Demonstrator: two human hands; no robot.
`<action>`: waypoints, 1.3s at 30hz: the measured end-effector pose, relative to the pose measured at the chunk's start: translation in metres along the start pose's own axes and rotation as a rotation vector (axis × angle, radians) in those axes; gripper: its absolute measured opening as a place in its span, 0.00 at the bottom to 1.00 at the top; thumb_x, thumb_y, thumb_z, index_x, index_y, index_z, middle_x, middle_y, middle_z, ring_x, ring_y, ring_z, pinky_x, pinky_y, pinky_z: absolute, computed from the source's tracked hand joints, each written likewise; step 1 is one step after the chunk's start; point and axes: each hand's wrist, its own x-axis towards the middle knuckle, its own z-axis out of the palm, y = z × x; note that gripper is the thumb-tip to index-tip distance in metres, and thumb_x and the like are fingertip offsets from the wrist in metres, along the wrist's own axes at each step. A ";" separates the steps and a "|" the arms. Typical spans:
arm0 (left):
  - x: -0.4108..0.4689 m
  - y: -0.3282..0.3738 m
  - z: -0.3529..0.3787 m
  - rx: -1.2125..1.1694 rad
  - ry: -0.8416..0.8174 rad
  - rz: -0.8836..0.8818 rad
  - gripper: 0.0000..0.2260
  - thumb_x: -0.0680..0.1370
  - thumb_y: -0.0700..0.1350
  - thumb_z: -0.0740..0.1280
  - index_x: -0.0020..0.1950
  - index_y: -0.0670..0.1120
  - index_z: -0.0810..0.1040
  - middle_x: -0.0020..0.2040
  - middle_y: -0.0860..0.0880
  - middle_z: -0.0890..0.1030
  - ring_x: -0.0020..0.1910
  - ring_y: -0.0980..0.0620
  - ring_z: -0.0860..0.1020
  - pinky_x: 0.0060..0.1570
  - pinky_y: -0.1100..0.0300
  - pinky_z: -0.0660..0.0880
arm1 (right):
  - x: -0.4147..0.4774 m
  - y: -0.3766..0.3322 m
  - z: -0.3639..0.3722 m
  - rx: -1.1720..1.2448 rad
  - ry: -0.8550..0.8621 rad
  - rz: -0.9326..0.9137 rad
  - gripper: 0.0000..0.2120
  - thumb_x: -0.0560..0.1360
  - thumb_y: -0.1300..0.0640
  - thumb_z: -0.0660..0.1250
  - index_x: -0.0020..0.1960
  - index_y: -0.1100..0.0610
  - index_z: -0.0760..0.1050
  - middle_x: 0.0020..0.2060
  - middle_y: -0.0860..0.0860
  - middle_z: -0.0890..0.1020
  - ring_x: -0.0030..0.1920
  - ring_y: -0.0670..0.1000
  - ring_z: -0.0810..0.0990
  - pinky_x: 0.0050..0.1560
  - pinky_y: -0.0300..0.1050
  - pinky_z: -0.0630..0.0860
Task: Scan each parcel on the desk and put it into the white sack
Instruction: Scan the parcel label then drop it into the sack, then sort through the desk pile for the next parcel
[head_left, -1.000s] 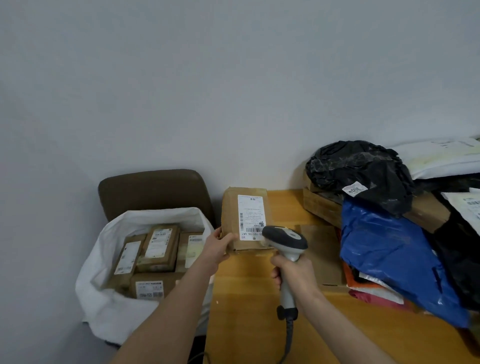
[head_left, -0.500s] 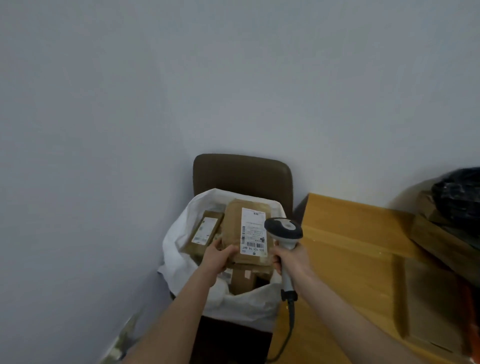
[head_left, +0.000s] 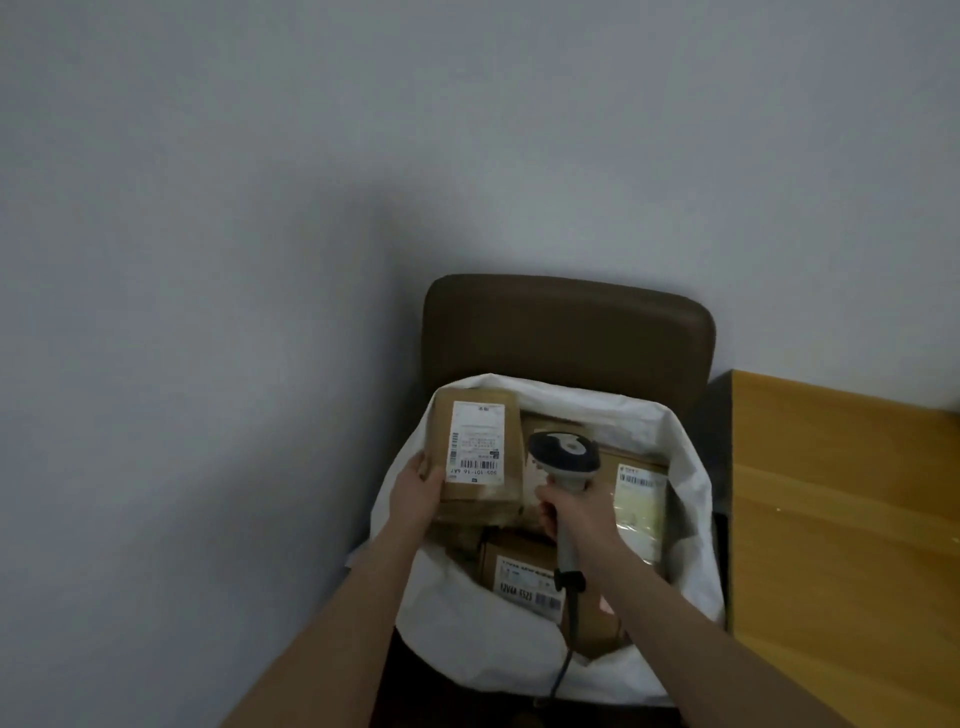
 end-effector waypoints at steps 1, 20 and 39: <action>0.005 -0.003 0.002 0.199 0.056 0.113 0.20 0.81 0.47 0.59 0.73 0.48 0.66 0.67 0.45 0.73 0.63 0.46 0.73 0.63 0.48 0.72 | 0.004 0.003 0.001 -0.007 0.010 0.007 0.07 0.74 0.65 0.68 0.38 0.60 0.73 0.29 0.54 0.77 0.29 0.50 0.74 0.36 0.43 0.73; 0.021 -0.014 0.059 1.032 -0.157 0.470 0.32 0.80 0.48 0.61 0.78 0.46 0.47 0.79 0.47 0.51 0.76 0.43 0.56 0.70 0.48 0.64 | 0.031 0.023 0.006 0.019 0.152 0.097 0.04 0.72 0.65 0.70 0.41 0.62 0.75 0.28 0.54 0.78 0.27 0.50 0.76 0.34 0.45 0.75; -0.132 0.156 0.235 0.910 -0.382 0.802 0.21 0.80 0.44 0.59 0.73 0.46 0.63 0.72 0.46 0.63 0.69 0.45 0.66 0.63 0.50 0.70 | -0.084 0.002 -0.233 0.256 0.529 0.024 0.11 0.74 0.65 0.67 0.33 0.62 0.72 0.26 0.57 0.74 0.25 0.54 0.70 0.31 0.46 0.68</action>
